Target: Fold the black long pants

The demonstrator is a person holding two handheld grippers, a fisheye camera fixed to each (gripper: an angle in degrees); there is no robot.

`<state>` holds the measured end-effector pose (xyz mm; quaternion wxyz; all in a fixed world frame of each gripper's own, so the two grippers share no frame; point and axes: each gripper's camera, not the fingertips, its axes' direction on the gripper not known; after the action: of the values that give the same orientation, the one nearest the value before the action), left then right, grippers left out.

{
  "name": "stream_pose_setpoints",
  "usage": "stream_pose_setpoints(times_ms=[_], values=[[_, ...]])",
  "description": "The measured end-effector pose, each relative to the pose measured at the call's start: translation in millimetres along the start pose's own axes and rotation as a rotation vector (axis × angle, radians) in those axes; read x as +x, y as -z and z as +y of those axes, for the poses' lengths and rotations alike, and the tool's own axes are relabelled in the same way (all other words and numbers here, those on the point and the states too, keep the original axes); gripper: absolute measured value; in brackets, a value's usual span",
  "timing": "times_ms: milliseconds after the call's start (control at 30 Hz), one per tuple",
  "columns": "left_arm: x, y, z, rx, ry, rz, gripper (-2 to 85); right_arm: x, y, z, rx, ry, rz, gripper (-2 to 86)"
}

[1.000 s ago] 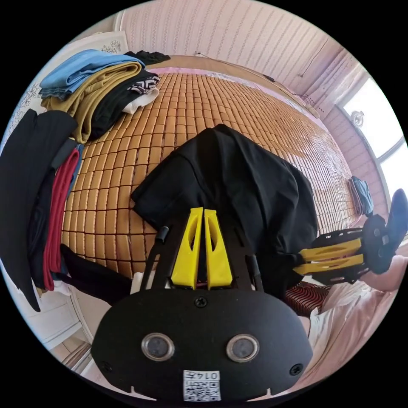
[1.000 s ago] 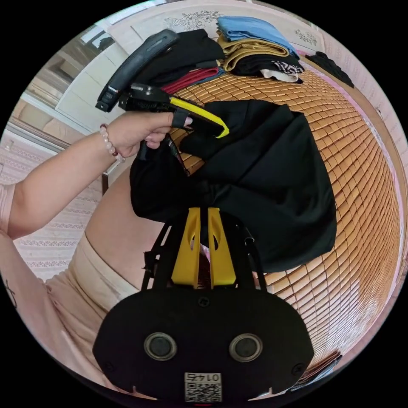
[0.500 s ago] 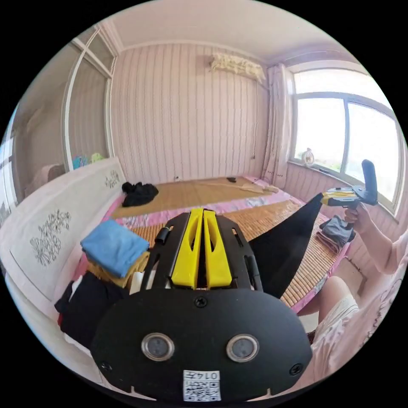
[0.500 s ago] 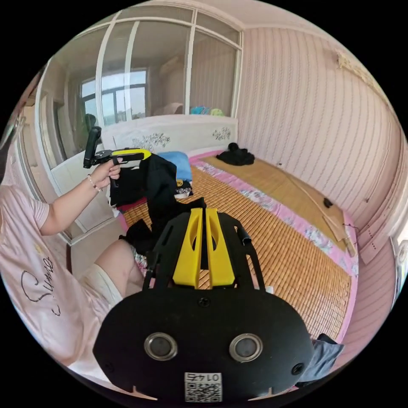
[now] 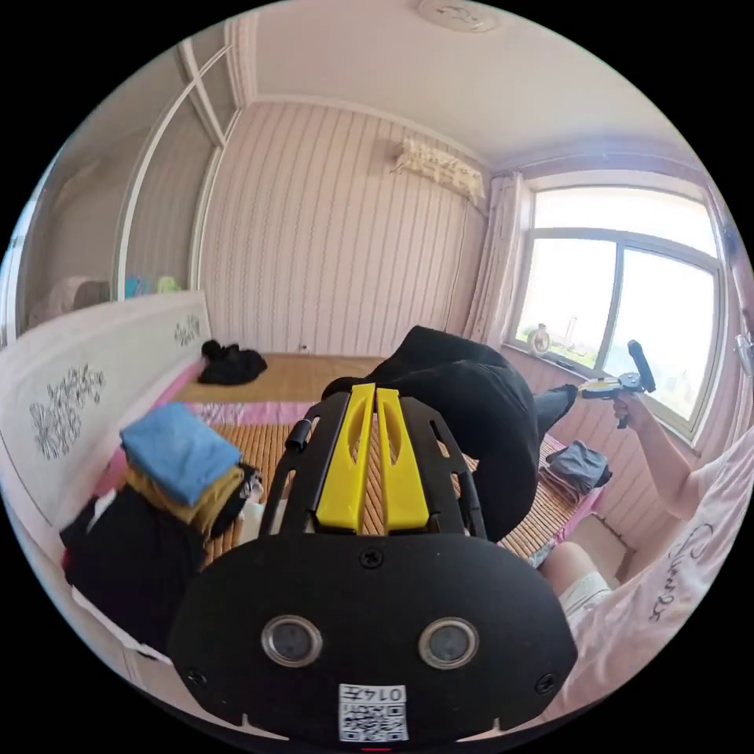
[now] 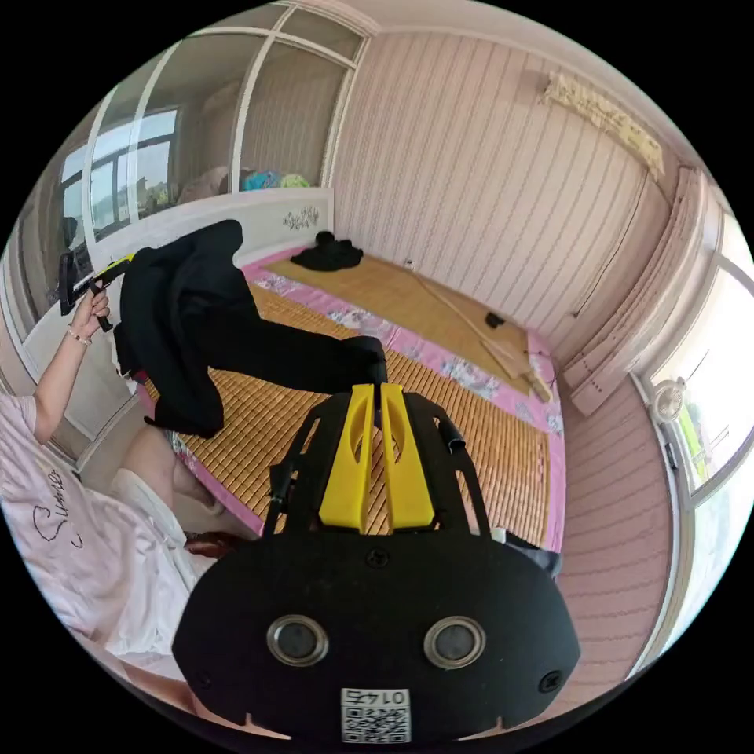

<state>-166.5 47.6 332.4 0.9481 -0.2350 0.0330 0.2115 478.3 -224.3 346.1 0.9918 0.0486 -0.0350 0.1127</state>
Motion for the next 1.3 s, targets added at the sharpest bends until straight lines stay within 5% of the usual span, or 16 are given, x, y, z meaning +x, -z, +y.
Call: stream_pose_setpoints(times_ms=[167,300,633,867,1100,1300], values=[[-72.0,-60.2,160.0,-0.428,0.422,-0.083,-0.9,-25.8,-189.8,86.2,-0.459,-0.19,-0.313,-0.7],[-85.9,-53.2,224.5,-0.545,0.609,-0.149,-0.3,-63.0,-242.1,106.9,-0.614,-0.121,-0.242,-0.5],[-46.2,-120.2,181.3,-0.601,0.396,-0.146,8.1,-129.3,-277.5,-21.1,-0.407,0.12,-0.344,7.9],[-56.1,-197.7,197.2,-0.863,0.386,-0.246,7.5,-201.4,-347.6,-104.9,-0.436,0.29,-0.362,11.0],[-63.2,-140.3,198.0,-0.624,0.497,-0.14,0.7,-217.6,-388.2,-138.0,-0.472,0.323,-0.373,10.7],[-65.2,-101.0,223.8,-0.659,0.588,-0.223,3.5,-215.1,-396.0,-137.6,-0.46,0.335,-0.376,10.5]])
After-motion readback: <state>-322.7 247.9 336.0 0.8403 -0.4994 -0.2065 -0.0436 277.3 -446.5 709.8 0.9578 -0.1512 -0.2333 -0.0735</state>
